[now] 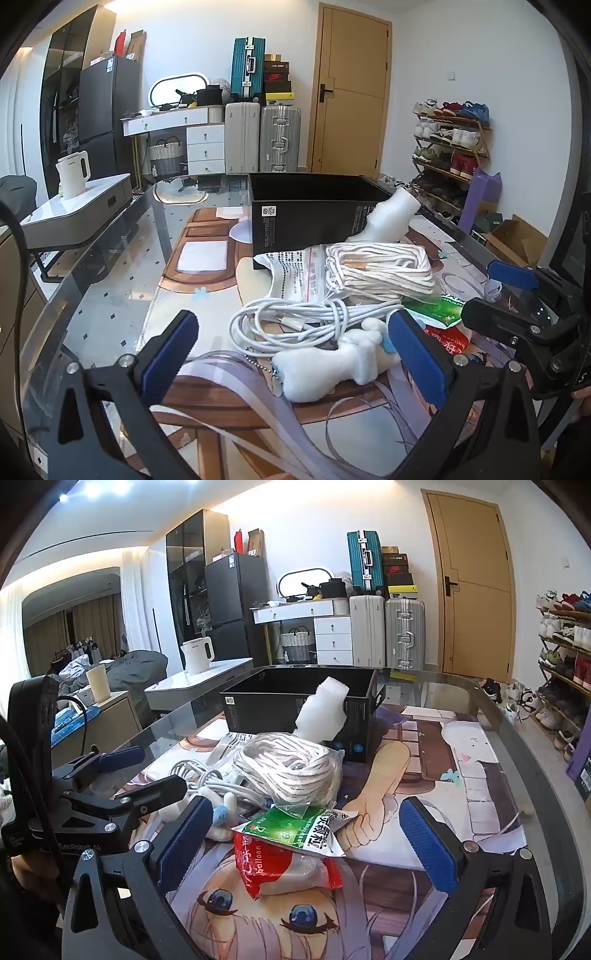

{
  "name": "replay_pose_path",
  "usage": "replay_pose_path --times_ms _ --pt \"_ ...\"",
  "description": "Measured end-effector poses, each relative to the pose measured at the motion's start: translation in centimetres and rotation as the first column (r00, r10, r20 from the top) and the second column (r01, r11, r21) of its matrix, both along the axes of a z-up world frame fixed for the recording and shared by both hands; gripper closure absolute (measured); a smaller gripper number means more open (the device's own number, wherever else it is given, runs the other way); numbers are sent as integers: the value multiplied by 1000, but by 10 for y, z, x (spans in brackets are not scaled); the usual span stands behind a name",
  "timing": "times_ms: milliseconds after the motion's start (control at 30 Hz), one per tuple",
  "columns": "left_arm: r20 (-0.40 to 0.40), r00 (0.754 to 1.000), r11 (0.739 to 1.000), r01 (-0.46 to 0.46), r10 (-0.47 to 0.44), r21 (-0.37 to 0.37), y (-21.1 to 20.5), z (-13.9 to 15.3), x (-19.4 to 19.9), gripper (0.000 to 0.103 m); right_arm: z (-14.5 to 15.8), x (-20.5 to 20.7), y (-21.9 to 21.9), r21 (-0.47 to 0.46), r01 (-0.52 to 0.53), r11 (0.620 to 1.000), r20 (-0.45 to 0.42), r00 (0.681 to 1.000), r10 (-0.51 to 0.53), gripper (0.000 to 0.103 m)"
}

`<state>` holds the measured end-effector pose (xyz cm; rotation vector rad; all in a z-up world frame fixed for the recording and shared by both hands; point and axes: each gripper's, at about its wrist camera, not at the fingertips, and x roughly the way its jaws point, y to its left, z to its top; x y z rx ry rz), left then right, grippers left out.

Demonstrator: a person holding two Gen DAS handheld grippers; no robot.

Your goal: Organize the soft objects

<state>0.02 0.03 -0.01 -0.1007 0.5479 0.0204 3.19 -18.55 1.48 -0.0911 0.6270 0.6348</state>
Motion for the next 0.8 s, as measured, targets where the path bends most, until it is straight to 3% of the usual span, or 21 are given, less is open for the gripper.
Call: replay_pose_path --times_ms 800 --pt "8 1000 1000 -2 1 7 2 4 -5 0 -1 0 0 5 1 1000 0 1000 -1 1"
